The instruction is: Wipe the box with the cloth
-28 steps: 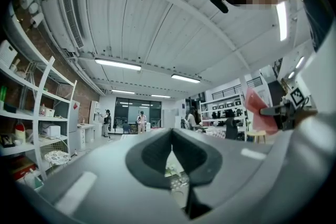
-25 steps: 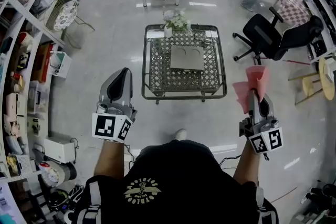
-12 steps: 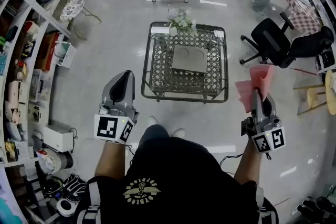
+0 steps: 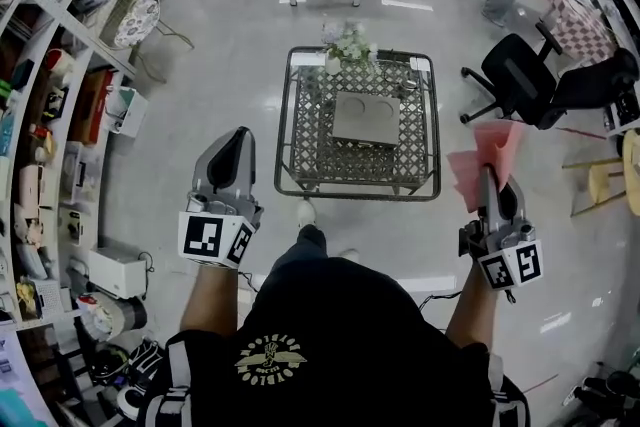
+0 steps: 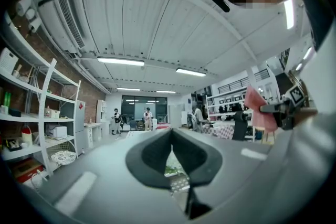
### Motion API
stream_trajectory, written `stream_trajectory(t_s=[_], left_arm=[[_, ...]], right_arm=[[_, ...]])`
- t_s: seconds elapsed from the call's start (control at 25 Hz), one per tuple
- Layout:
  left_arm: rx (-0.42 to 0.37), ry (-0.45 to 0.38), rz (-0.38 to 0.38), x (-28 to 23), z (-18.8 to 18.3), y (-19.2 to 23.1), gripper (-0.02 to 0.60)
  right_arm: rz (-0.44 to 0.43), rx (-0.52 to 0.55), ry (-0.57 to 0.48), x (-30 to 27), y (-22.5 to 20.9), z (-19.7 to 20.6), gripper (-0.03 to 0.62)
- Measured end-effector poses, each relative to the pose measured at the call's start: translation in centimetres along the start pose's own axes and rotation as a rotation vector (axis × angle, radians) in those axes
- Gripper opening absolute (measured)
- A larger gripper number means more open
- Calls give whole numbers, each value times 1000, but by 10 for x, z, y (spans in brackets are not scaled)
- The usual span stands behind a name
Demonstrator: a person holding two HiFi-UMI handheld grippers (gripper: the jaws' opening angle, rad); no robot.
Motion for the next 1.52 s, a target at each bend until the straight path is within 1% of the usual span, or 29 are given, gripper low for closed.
stream_trajectory(t_s=[0.24,0.52,0.76,1.12,1.24,1.4,1.52], left_arm=[[0,-3,37,-37,3,14,0],[11,14,71,-95,12,39,0],[10,21,120,-141,19,66,0],[41,34,176,-195,44,115,0],[45,51,200,-209,57,124,0],[62,87,232,-222,72,117,0],[72,115,245,-232,84,109,0]], right_arm=[[33,16,2,-25,-7,-2,17],[48,8,21,-75,-19,3,17],[51,9,46,-130,-11,11,17],[113,34,66,-190,0,21,17],[105,45,88,-213,7,27,17],[74,20,142,-234,8,43,17],[34,-23,199,-250,7,72,17]])
Point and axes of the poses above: the fingertips, and each gripper's own axes: x backward along the fingers, y to its left, z out of its underside, the point moved 7 cm from there along x, backward along the fingers, and after that the axes turned 10 degrees about -z, right-handed, at the moved point
